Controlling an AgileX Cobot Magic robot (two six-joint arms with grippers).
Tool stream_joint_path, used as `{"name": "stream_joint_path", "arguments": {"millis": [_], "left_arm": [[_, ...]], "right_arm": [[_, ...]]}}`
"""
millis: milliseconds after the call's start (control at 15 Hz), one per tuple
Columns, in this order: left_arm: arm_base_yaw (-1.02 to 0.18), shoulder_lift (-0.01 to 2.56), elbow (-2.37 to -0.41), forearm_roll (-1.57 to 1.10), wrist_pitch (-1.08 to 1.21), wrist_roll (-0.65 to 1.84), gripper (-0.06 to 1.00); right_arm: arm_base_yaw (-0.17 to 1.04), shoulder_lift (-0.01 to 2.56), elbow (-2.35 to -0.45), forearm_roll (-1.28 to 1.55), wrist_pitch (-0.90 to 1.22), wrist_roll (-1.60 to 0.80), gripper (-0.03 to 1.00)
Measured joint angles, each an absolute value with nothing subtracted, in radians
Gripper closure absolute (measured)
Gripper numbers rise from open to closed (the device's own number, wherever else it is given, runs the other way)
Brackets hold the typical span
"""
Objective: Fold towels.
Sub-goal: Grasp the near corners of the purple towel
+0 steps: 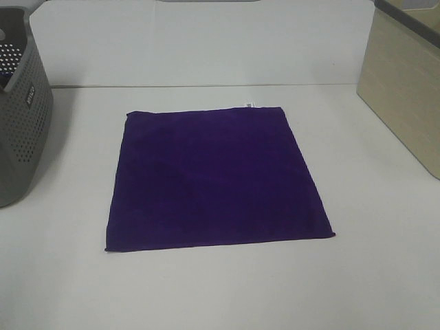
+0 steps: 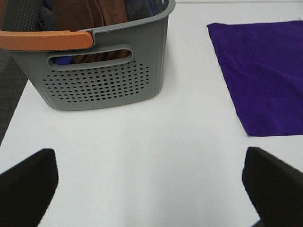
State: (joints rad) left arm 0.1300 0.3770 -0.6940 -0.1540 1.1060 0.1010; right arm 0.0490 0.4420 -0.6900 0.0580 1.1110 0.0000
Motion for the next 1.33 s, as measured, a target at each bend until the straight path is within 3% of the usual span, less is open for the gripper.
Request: {"name": "stream_joint_path", "arguments": {"millis": [200,467,667,867,1133,1333], "left_arm": [[0.130,0.835,-0.738,-0.292,1.072,0.204,-0.05],[0.130,1.182,-0.673,-0.623,0.905,0.452,-0.05],[0.130,1.383,-0.638,-0.875,0.815,0.696,-0.05],[0.088,1.547,-0.638,-1.085,0.725,0.905,-0.05],[-0.038,1.703,-0.700,-1.119,0.620,0.952,-0.05],[-0.045,1.838,-0.756,-1.120,0.594,0.952,-0.05]], "right_arm": [[0.049,0.944,-0.834,0.186,1.067,-0.126,0.01],[0.049,1.290,-0.837,0.567,0.966,-0.495,0.01],[0.042,1.429,-0.838,0.663,0.919,-0.583,0.02],[-0.084,1.560,-0.838,0.803,0.939,-0.726,0.03],[-0.156,1.726,-0.838,0.867,0.948,-0.855,0.03],[-0.156,1.763,-0.838,0.849,0.879,-0.873,0.03]]}}
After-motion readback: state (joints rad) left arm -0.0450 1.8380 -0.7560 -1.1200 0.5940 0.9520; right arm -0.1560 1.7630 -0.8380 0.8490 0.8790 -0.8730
